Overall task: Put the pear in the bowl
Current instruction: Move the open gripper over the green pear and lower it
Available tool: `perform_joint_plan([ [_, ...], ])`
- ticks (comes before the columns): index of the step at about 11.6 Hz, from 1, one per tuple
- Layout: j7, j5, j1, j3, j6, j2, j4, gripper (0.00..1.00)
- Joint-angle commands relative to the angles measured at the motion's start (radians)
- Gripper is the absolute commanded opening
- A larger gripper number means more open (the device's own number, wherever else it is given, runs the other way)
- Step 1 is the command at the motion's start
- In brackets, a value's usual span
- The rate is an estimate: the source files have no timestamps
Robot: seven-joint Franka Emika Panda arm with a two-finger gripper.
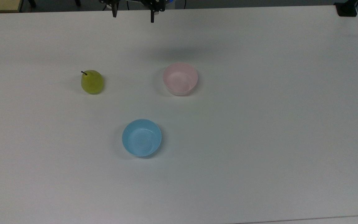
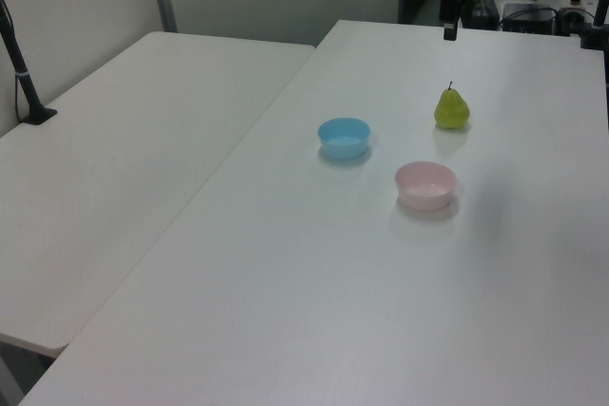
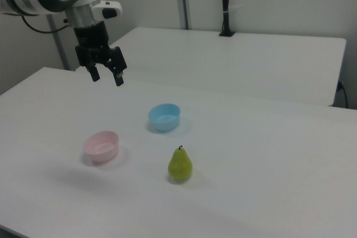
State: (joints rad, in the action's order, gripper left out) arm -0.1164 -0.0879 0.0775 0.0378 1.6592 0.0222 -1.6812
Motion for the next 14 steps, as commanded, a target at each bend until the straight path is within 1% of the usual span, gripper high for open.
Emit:
perform_joint_plan([
  [1, 0.031, 0.02, -0.022, 0.004, -0.027, -0.005, 0.014, 1.0],
  [5, 0.031, 0.02, -0.025, 0.007, -0.022, -0.008, 0.014, 1.0],
  [7, 0.035, 0.02, -0.051, 0.007, -0.018, -0.008, 0.015, 1.0],
  [10, 0.145, 0.02, -0.113, 0.007, -0.015, -0.013, 0.015, 1.0],
  [14, 0.242, 0.019, -0.208, 0.007, 0.031, -0.06, 0.006, 1.0],
])
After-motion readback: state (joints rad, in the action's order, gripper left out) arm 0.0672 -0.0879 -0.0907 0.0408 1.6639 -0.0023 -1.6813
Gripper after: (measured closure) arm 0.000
